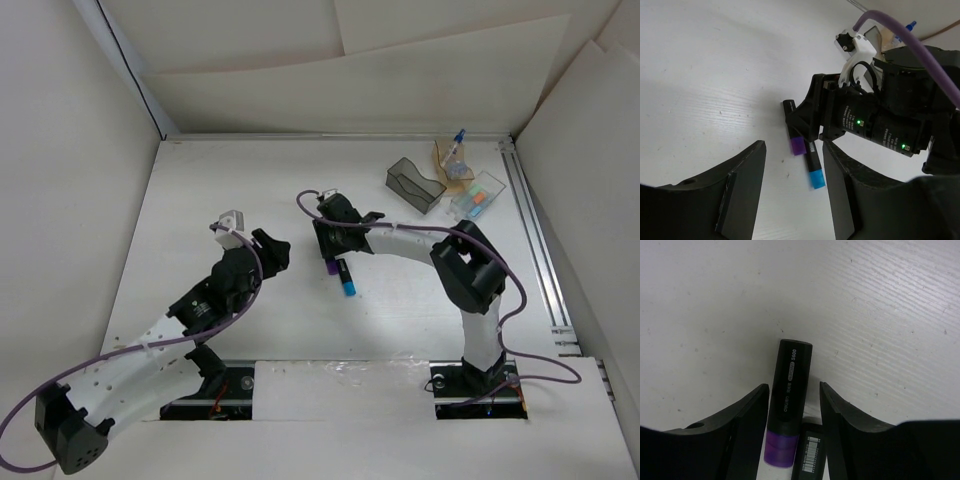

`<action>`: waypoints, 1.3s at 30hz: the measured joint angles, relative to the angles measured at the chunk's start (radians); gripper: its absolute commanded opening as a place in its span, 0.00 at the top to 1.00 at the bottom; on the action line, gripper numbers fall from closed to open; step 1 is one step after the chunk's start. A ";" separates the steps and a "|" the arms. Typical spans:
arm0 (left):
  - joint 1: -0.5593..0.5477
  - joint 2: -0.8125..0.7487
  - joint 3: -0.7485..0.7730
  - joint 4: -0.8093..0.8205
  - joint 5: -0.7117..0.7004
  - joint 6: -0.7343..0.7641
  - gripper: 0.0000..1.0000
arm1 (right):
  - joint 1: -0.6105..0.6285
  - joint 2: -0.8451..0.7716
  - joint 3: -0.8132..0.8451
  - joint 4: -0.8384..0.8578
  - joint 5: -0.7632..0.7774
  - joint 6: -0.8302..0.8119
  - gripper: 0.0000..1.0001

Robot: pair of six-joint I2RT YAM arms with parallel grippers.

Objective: Sort the stationery into containers
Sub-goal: Pick up the pen from the center of the board, then place the pen in the storage box.

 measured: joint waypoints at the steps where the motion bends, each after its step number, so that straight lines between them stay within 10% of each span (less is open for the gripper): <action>1: 0.000 0.001 0.000 0.003 0.001 0.003 0.54 | 0.000 0.006 0.000 0.000 0.003 0.000 0.49; 5: 0.000 0.004 -0.006 0.008 0.006 0.004 0.54 | 0.001 0.030 0.018 0.002 0.013 0.011 0.51; 15: 0.000 0.021 -0.022 0.031 0.026 0.008 0.54 | 0.001 0.055 0.047 0.002 0.029 0.026 0.92; 28: 0.000 0.021 -0.026 0.068 0.042 0.015 0.54 | -0.056 0.011 0.127 -0.001 -0.015 0.035 0.94; 39: 0.000 0.117 -0.047 0.192 0.159 0.026 0.54 | -0.509 -0.103 0.297 0.010 0.098 -0.027 0.93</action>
